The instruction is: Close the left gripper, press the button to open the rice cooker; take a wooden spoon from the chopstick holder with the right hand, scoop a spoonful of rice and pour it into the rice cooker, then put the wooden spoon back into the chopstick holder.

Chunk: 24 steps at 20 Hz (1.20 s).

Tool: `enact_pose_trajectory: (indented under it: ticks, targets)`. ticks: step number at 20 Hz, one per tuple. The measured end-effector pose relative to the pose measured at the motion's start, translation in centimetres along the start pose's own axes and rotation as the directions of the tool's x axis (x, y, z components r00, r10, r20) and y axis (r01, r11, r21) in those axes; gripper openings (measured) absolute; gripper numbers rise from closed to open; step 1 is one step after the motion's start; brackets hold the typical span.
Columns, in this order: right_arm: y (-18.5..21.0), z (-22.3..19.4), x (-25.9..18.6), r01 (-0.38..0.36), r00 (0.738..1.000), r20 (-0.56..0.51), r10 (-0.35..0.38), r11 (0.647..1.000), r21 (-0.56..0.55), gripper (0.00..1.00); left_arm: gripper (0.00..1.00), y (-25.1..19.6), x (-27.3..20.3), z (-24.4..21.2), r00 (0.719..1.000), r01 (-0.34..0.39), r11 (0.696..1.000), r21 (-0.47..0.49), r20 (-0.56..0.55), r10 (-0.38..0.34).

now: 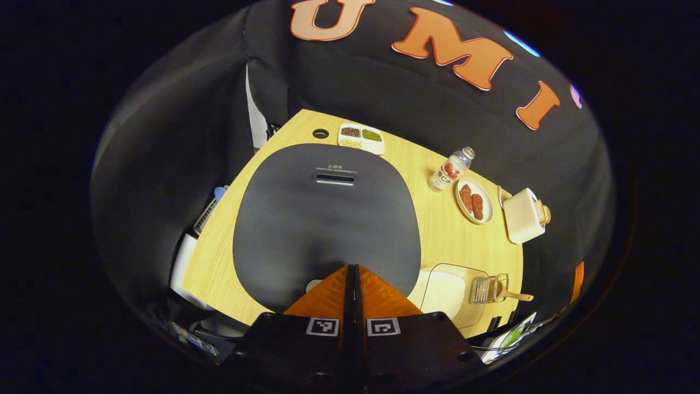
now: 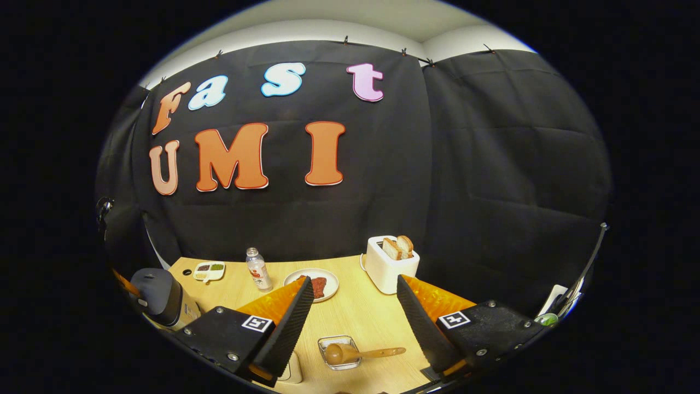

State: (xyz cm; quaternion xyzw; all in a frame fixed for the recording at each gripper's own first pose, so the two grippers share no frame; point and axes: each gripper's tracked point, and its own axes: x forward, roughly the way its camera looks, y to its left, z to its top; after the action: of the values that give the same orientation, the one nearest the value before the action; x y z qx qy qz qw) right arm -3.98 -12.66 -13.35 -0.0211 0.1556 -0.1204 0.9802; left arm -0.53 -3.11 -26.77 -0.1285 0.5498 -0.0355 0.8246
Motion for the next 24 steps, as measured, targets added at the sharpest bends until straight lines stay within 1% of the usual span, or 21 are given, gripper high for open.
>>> enact_pose_trajectory:
  ticks: [1, 2, 3, 4, 8, 9, 10, 11, 14, 16, 18, 19, 20, 21, 22, 24]
  targets:
    - [-0.2, -0.5, -0.1, 0.005, 1.000, -0.009, -0.005, 1.000, -0.003, 0.95, 0.05, 0.4, 0.1, -1.0, 0.999, -0.007, 1.000, 0.004, -0.044, 0.007]
    - [-0.5, -0.8, -0.1, 0.010, 1.000, -0.016, -0.010, 1.000, -0.006, 0.95, 0.08, 0.7, 0.1, -1.1, 0.999, -0.017, 1.000, 0.009, -0.047, 0.018]
    - [-0.6, -1.1, -0.1, 0.012, 1.000, -0.022, -0.012, 1.000, -0.007, 0.95, 0.05, 0.9, 0.5, -1.5, 0.998, -0.020, 1.000, 0.016, -0.063, 0.021]
    - [-0.8, -1.5, -0.1, 0.018, 0.999, -0.029, -0.018, 1.000, -0.007, 0.95, 0.05, 0.8, 0.4, -0.9, 0.999, -0.020, 1.000, 0.022, -0.031, 0.021]
    - [-1.0, -3.0, 0.1, 0.022, 0.997, -0.074, -0.021, 1.000, 0.010, 0.95, 0.05, 1.2, 0.9, -1.7, 0.996, -0.040, 0.999, -0.008, -0.077, 0.039]
    - [-1.1, -3.3, 0.3, 0.027, 0.996, -0.083, -0.026, 1.000, 0.013, 0.95, 0.02, 1.0, 0.8, -1.1, 0.998, -0.038, 0.999, -0.033, -0.056, 0.036]
    - [-1.1, -3.6, 0.3, 0.027, 0.995, -0.093, -0.025, 0.999, 0.019, 0.95, 0.02, 1.1, 0.9, -1.5, 0.997, -0.034, 0.999, -0.040, -0.065, 0.031]
    - [-1.0, -3.9, 0.4, 0.026, 0.995, -0.101, -0.023, 0.999, 0.025, 0.95, 0.05, 1.2, 0.7, -1.6, 0.999, -0.027, 0.999, -0.042, -0.046, 0.025]
    - [-1.4, -5.0, 0.8, 0.031, 0.991, -0.133, -0.025, 0.999, 0.043, 0.95, 0.05, 1.0, 0.1, -1.1, 1.000, 0.001, 0.999, -0.033, 0.002, -0.001]
    - [-2.0, -5.7, 1.0, 0.040, 0.986, -0.162, -0.031, 0.998, 0.054, 0.95, 0.06, 0.6, -1.0, -0.3, 0.998, 0.006, 1.000, -0.017, 0.070, -0.005]
    - [-2.5, -6.6, 1.3, 0.051, 0.981, -0.188, -0.038, 0.997, 0.063, 0.95, 0.05, 0.0, -2.8, 1.5, 0.988, 0.009, 1.000, 0.014, 0.157, -0.011]
    - [-2.7, -6.9, 1.3, 0.057, 0.980, -0.195, -0.044, 0.997, 0.061, 0.95, 0.05, -0.4, -4.0, 2.8, 0.977, 0.010, 0.999, 0.031, 0.212, -0.017]
    - [-3.0, -7.1, 1.4, 0.062, 0.978, -0.200, -0.051, 0.997, 0.051, 0.95, 0.05, -0.9, -5.2, 4.5, 0.960, 0.012, 0.999, 0.042, 0.281, -0.023]
    - [-3.5, -7.4, 1.4, 0.071, 0.977, -0.204, -0.061, 0.997, 0.038, 0.95, 0.05, -1.3, -6.5, 6.4, 0.936, 0.004, 0.998, 0.059, 0.351, -0.024]
    - [-4.1, -7.5, 1.4, 0.080, 0.977, -0.203, -0.072, 0.996, 0.030, 0.95, 0.05, -1.5, -7.5, 8.1, 0.907, -0.009, 0.997, 0.074, 0.421, -0.023]
    - [-4.8, -7.6, 1.4, 0.088, 0.975, -0.206, -0.081, 0.996, 0.022, 0.95, 0.05, -1.3, -10.1, 10.8, 0.839, -0.098, 0.990, 0.105, 0.544, 0.025]
